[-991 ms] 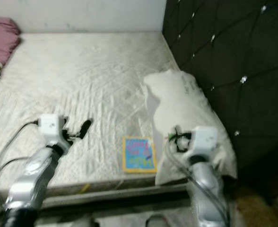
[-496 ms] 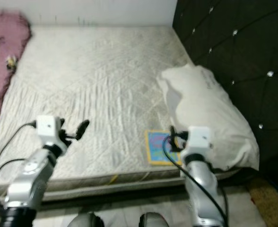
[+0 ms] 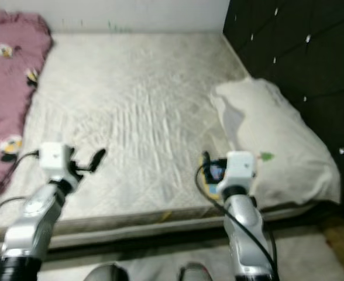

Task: Clean up the room

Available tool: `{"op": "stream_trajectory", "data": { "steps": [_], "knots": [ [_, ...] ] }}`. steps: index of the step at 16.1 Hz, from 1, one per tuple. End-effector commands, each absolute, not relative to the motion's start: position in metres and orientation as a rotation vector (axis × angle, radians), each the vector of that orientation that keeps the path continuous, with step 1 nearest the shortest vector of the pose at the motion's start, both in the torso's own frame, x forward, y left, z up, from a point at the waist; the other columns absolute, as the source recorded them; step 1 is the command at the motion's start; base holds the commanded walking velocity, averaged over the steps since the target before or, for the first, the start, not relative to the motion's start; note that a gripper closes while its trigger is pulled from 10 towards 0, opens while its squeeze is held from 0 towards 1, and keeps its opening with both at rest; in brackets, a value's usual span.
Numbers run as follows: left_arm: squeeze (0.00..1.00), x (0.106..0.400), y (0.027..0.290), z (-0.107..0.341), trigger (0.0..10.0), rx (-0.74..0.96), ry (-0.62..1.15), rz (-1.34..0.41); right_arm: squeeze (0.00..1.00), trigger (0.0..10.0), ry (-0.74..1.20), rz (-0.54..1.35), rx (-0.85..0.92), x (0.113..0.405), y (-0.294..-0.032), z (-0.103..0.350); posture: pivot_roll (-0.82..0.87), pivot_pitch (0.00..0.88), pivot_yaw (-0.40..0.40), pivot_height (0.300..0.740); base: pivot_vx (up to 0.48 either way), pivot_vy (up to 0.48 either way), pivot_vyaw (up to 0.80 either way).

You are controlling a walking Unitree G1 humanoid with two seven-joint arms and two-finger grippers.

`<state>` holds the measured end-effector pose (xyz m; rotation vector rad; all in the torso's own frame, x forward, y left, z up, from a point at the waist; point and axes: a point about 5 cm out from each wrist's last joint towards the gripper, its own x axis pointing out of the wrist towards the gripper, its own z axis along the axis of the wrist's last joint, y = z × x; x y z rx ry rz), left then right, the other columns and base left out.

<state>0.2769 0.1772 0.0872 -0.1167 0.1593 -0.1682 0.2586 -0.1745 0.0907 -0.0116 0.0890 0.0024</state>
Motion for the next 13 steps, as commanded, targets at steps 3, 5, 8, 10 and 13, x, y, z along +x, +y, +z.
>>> {"op": "stream_trajectory", "data": {
  "steps": [3,5,8,10,13],
  "knots": [
    [0.0,0.2786,0.1703,0.0858,10.0,-0.126,0.167,-0.184,0.0,10.0,0.094,-0.025,-0.027,0.2579,-0.1832,0.0897,-0.08,0.062,0.001,0.74,0.0,0.48,0.0],
    [0.0,0.2799,0.1701,0.0862,10.0,-0.128,0.168,-0.187,0.0,10.0,0.092,-0.028,-0.031,0.2581,-0.1837,0.0898,-0.08,0.059,0.005,0.74,0.0,0.48,0.0],
    [0.0,0.2804,0.1695,0.0865,10.0,-0.137,0.169,-0.192,0.0,10.0,0.09,-0.03,-0.034,0.2581,-0.1844,0.0893,-0.08,0.056,0.004,0.74,0.0,0.48,0.0],
    [0.0,0.2806,0.1695,0.0865,10.0,-0.139,0.17,-0.19,0.0,10.0,0.093,-0.027,-0.035,0.2592,-0.184,0.0886,-0.08,0.056,0.004,0.74,0.0,0.48,0.0],
    [0.0,0.2791,0.1718,0.0847,10.0,-0.136,0.175,-0.178,0.0,10.0,0.097,-0.027,-0.038,0.2595,-0.1839,0.0877,-0.08,0.055,0.001,0.74,0.0,0.48,0.0]
  ]
}}
